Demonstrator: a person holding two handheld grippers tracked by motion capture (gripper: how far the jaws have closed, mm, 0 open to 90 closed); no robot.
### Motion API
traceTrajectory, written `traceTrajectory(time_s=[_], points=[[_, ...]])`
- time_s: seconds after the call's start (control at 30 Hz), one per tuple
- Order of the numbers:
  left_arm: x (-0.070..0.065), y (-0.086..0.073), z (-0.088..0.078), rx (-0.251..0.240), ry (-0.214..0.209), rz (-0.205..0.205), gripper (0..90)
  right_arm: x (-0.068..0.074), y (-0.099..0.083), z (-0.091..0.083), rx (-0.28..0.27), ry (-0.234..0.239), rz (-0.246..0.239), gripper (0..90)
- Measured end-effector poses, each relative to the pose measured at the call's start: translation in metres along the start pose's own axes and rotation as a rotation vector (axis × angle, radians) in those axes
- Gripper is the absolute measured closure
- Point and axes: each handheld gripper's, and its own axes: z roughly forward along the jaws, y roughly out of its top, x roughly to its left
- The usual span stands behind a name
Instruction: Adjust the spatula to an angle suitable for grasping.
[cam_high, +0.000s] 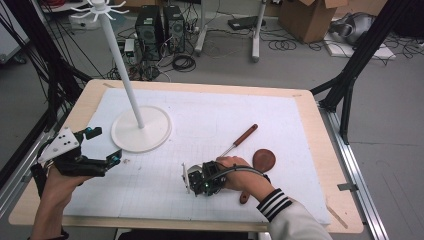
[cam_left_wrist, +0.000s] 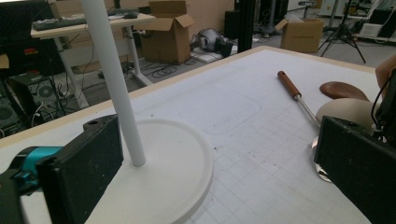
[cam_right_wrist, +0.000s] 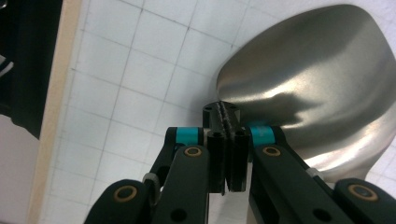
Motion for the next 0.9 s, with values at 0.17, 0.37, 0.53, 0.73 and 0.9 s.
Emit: traceTrajectory(time_s=[0.17,0.37,0.53,0.73,0.9], points=[[0.0000,0.0000,0.0001,0.000,-0.002,0.000,1.7,-0.0009,0.0011,-0.0008,-0.005,-0.018,-0.012,89.5],[0.0006,0.0001,-0.0009,-0.002,0.000,-0.003,1.7,0.0000,0.0007,0.0008,0.008,-0.005,-0.016,89.5],[0.0003,0.0002,-0.0006,-0.003,-0.001,-0.003,1.7,0.0000,0.0006,0.0005,0.010,-0.013,-0.023,89.5],[-0.0002,0.0002,-0.0004,-0.003,-0.001,-0.003,1.7,-0.0006,0.0020,0.0008,0.012,-0.022,-0.025,89.5],[-0.0002,0.0000,0.0000,-0.002,-0.002,-0.004,1.7,-0.0046,0.0067,0.0010,0.013,-0.041,-0.035,89.5]])
